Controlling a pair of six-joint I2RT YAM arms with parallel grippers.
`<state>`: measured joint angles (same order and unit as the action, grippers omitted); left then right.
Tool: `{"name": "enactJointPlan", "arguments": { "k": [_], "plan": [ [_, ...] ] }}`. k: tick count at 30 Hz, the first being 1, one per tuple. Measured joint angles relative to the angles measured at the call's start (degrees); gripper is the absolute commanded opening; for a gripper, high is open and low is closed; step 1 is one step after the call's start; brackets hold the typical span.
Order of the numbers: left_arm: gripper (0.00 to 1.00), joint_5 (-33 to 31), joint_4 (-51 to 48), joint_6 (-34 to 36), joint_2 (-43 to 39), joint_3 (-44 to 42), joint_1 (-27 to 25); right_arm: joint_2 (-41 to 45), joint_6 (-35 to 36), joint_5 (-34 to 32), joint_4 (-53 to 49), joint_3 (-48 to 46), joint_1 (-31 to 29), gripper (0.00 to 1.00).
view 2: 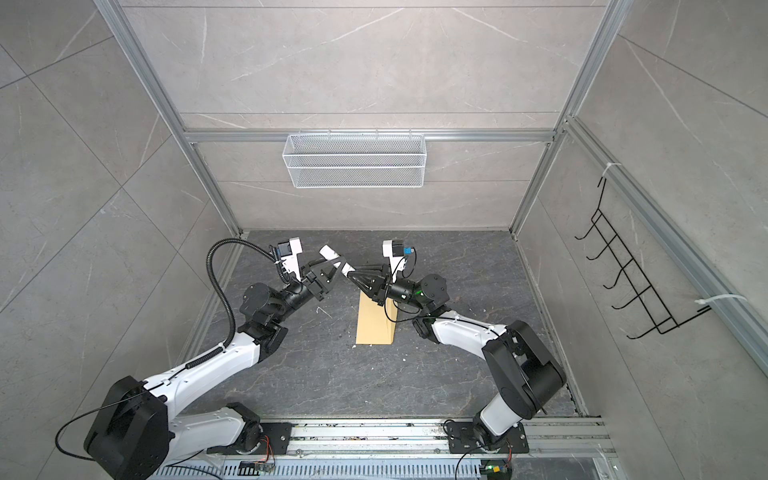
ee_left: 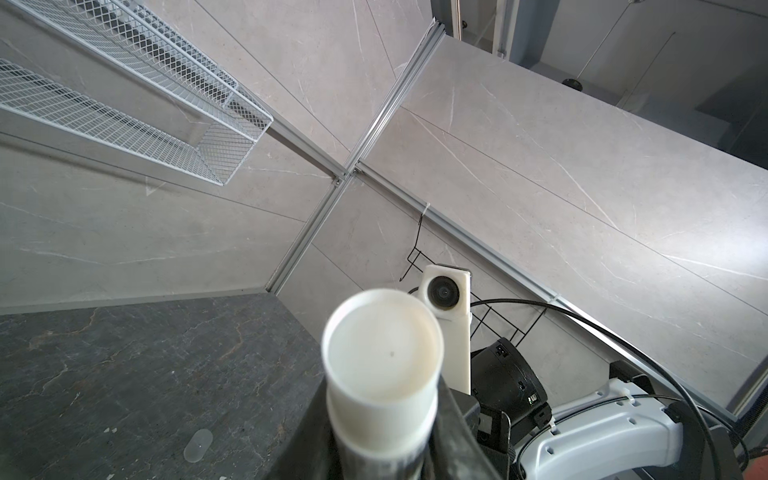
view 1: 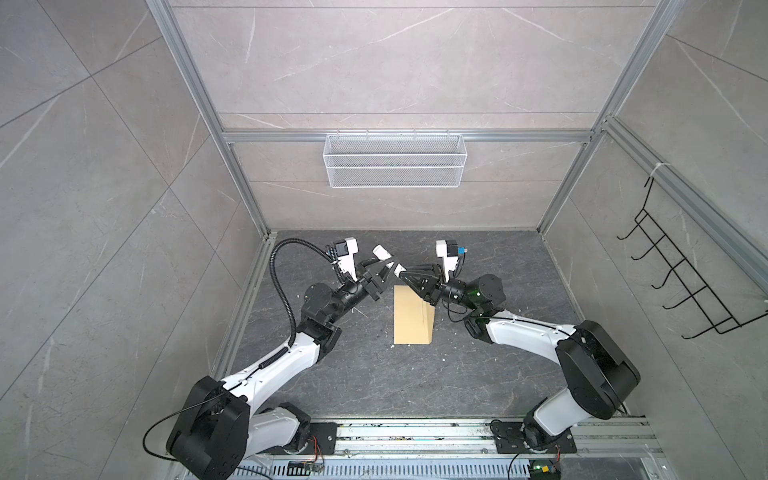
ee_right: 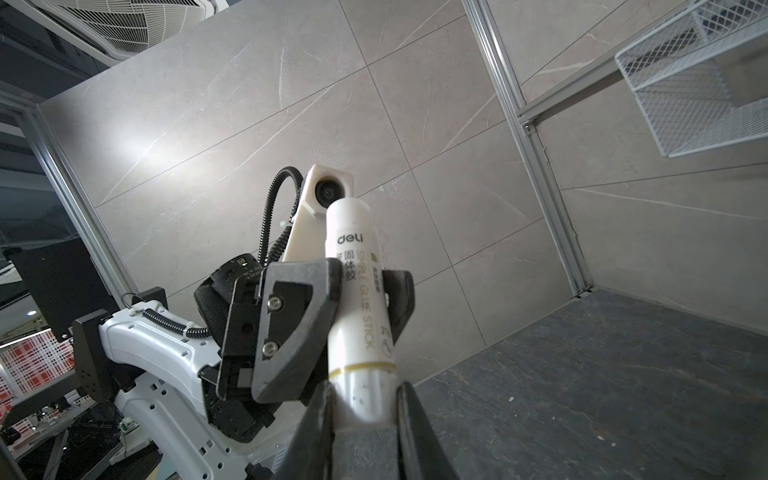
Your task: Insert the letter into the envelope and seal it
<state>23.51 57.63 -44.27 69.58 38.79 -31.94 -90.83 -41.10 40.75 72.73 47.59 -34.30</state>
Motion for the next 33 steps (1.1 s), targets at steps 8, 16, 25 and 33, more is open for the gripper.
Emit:
{"name": "enactJointPlan", "arguments": {
  "k": [8, 16, 25, 33],
  "plan": [
    [0.00, 0.22, -2.84, -1.18, 1.40, 0.00, -0.85, 10.95, 28.72, -14.43, -10.08, -4.72, -3.76, 0.66],
    [0.00, 0.13, -3.80, -1.73, 1.66, 0.00, -0.87, 11.39, 62.73, -32.11, -9.86, -10.36, -14.08, 0.61],
    [0.00, 0.11, -4.50, -1.79, 1.68, -0.02, -0.85, 7.50, 74.27, -43.63, -5.20, -10.54, -16.31, 0.41],
    [0.00, 0.04, -4.52, -1.90, 1.68, -0.02, -0.85, 6.75, 75.21, -46.62, -4.11, -10.54, -16.55, 0.26]
  ]
}}
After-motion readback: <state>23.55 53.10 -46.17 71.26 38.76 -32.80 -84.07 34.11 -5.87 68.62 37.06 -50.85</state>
